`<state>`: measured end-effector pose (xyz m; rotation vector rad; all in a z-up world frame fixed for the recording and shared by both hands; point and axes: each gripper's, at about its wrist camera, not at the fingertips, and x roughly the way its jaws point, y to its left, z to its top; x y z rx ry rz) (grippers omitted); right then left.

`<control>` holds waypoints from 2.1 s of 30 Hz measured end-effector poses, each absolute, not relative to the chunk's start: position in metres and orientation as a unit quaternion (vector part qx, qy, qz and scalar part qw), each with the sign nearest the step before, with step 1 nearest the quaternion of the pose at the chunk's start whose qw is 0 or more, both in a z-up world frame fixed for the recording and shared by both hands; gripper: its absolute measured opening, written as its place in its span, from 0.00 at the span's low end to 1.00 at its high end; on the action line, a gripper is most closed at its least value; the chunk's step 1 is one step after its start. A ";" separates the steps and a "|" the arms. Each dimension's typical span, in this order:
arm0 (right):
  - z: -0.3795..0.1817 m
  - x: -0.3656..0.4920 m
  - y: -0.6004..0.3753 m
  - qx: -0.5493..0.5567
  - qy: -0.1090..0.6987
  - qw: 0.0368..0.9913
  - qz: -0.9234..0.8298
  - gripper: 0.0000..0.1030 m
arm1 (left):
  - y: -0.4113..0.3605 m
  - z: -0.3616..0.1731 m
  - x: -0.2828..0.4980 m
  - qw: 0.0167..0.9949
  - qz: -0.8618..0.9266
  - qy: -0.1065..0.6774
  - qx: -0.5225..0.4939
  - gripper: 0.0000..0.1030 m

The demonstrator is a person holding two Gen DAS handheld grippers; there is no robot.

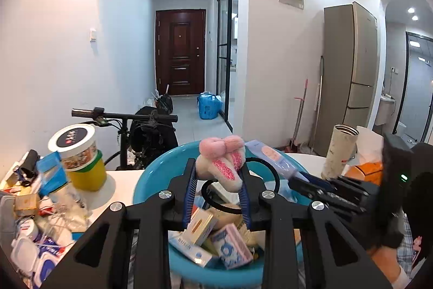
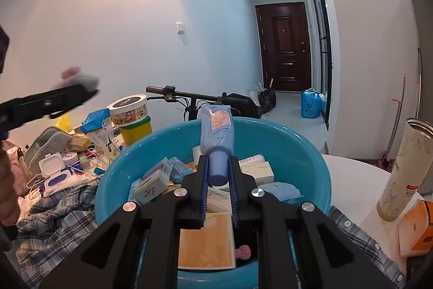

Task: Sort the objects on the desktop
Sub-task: 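Carry the pink puff over the basin with the left tool while the right tool holds the tube above it, then open the right tool to drop the light-blue tube into the basin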

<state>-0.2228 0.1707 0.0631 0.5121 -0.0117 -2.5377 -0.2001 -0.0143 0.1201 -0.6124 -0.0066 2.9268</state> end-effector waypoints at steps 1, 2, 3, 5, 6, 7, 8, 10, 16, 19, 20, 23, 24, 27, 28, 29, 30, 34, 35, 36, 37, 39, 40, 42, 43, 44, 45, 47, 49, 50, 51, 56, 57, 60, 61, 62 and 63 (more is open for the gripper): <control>0.063 -0.224 0.171 0.191 -0.006 0.272 -0.943 0.13 | -0.012 0.116 -0.207 0.078 0.975 -0.004 -0.208 0.29; 0.063 -0.224 0.172 0.191 -0.006 0.271 -0.943 0.13 | -0.011 0.113 -0.212 0.078 0.974 -0.004 -0.211 0.29; 0.062 -0.225 0.172 0.192 -0.008 0.270 -0.944 0.13 | -0.009 0.109 -0.218 0.076 0.974 -0.002 -0.215 0.29; 0.062 -0.226 0.172 0.194 -0.009 0.269 -0.944 0.13 | -0.008 0.100 -0.228 0.072 0.970 0.005 -0.232 0.29; 0.062 -0.227 0.172 0.194 -0.010 0.269 -0.943 0.13 | -0.009 0.096 -0.233 0.071 0.969 0.005 -0.236 0.29; 0.062 -0.227 0.172 0.195 -0.011 0.270 -0.943 0.13 | -0.010 0.093 -0.235 0.071 0.969 0.003 -0.239 0.29; 0.062 -0.227 0.172 0.195 -0.012 0.270 -0.943 0.13 | -0.011 0.091 -0.238 0.071 0.967 0.001 -0.243 0.29; 0.062 -0.226 0.171 0.194 -0.012 0.271 -0.943 0.13 | -0.013 0.086 -0.240 0.071 0.967 -0.005 -0.246 0.29; 0.062 -0.225 0.171 0.195 -0.008 0.270 -0.943 0.13 | -0.016 0.063 -0.244 0.069 0.961 -0.013 -0.267 0.29; 0.061 -0.224 0.170 0.198 -0.006 0.272 -0.942 0.13 | -0.013 0.058 -0.245 0.067 0.961 -0.005 -0.269 0.29; 0.062 -0.224 0.170 0.199 -0.005 0.273 -0.941 0.13 | -0.012 0.057 -0.245 0.068 0.960 -0.006 -0.270 0.29; 0.063 -0.225 0.171 0.200 -0.006 0.272 -0.941 0.13 | -0.010 0.055 -0.246 0.068 0.960 -0.004 -0.273 0.29; 0.063 -0.225 0.172 0.199 -0.006 0.271 -0.942 0.13 | -0.010 0.055 -0.247 0.068 0.960 -0.002 -0.273 0.29; 0.065 -0.226 0.172 0.199 -0.007 0.271 -0.942 0.13 | -0.008 0.054 -0.246 0.069 0.960 -0.001 -0.273 0.29; 0.065 -0.225 0.172 0.197 -0.007 0.270 -0.942 0.13 | -0.008 0.054 -0.246 0.070 0.959 -0.002 -0.273 0.29; 0.065 -0.225 0.171 0.198 -0.006 0.271 -0.942 0.13 | -0.008 0.054 -0.246 0.070 0.959 -0.002 -0.273 0.29; 0.066 -0.225 0.171 0.196 -0.005 0.270 -0.942 0.13 | -0.007 0.054 -0.246 0.072 0.959 -0.003 -0.274 0.29; 0.064 -0.225 0.166 0.198 0.001 0.273 -0.941 0.13 | -0.004 0.052 -0.246 0.072 0.959 0.001 -0.275 0.29; 0.064 -0.224 0.166 0.196 0.002 0.272 -0.942 0.13 | -0.003 0.051 -0.246 0.073 0.959 0.001 -0.276 0.29; 0.065 -0.224 0.167 0.194 0.001 0.272 -0.943 0.13 | -0.003 0.051 -0.246 0.073 0.958 0.001 -0.276 0.29; 0.065 -0.223 0.167 0.192 -0.001 0.273 -0.943 0.13 | -0.002 0.051 -0.246 0.074 0.958 0.001 -0.277 0.29; 0.068 -0.221 0.167 0.187 -0.002 0.273 -0.944 0.13 | -0.001 0.051 -0.245 0.074 0.958 0.003 -0.276 0.30; 0.068 -0.220 0.168 0.183 -0.002 0.272 -0.945 0.13 | -0.001 0.051 -0.245 0.075 0.958 0.003 -0.276 0.30; 0.070 -0.217 0.169 0.174 -0.004 0.268 -0.947 0.13 | 0.000 0.051 -0.244 0.076 0.958 0.004 -0.275 0.29; 0.070 -0.217 0.169 0.172 -0.005 0.268 -0.948 0.13 | 0.000 0.051 -0.244 0.076 0.959 0.004 -0.274 0.29; 0.071 -0.216 0.169 0.170 -0.005 0.266 -0.949 0.13 | 0.001 0.052 -0.243 0.076 0.959 0.004 -0.274 0.29; 0.070 -0.216 0.169 0.167 -0.004 0.265 -0.950 0.13 | 0.001 0.052 -0.243 0.077 0.959 0.003 -0.274 0.30; 0.069 -0.218 0.167 0.169 -0.004 0.266 -0.949 0.13 | 0.001 0.052 -0.243 0.078 0.959 0.003 -0.273 0.29; 0.068 -0.218 0.166 0.169 -0.001 0.265 -0.949 0.13 | 0.001 0.052 -0.243 0.078 0.959 0.004 -0.273 0.30; 0.068 -0.219 0.165 0.172 0.000 0.267 -0.948 0.13 | 0.001 0.053 -0.243 0.078 0.959 0.004 -0.272 0.30; 0.067 -0.218 0.164 0.173 0.004 0.266 -0.948 0.13 | 0.001 0.053 -0.243 0.078 0.959 0.005 -0.271 0.30; 0.065 -0.220 0.162 0.180 0.007 0.265 -0.947 0.13 | 0.002 0.053 -0.242 0.078 0.959 0.005 -0.272 0.30; 0.064 -0.221 0.162 0.184 0.005 0.264 -0.947 0.14 | 0.002 0.053 -0.242 0.077 0.959 0.004 -0.272 0.30; 0.063 -0.227 0.158 0.209 0.007 0.274 -0.939 1.00 | 0.002 0.054 -0.242 0.077 0.959 0.003 -0.273 0.29; 0.062 -0.224 0.156 0.201 0.015 0.260 -0.944 1.00 | 0.001 0.054 -0.242 0.077 0.959 0.002 -0.273 0.29; 0.063 -0.220 0.154 0.187 0.027 0.244 -0.951 1.00 | 0.001 0.054 -0.241 0.076 0.959 0.002 -0.273 0.30; 0.064 -0.217 0.152 0.182 0.034 0.241 -0.953 1.00 | 0.001 0.054 -0.241 0.076 0.959 0.002 -0.273 0.29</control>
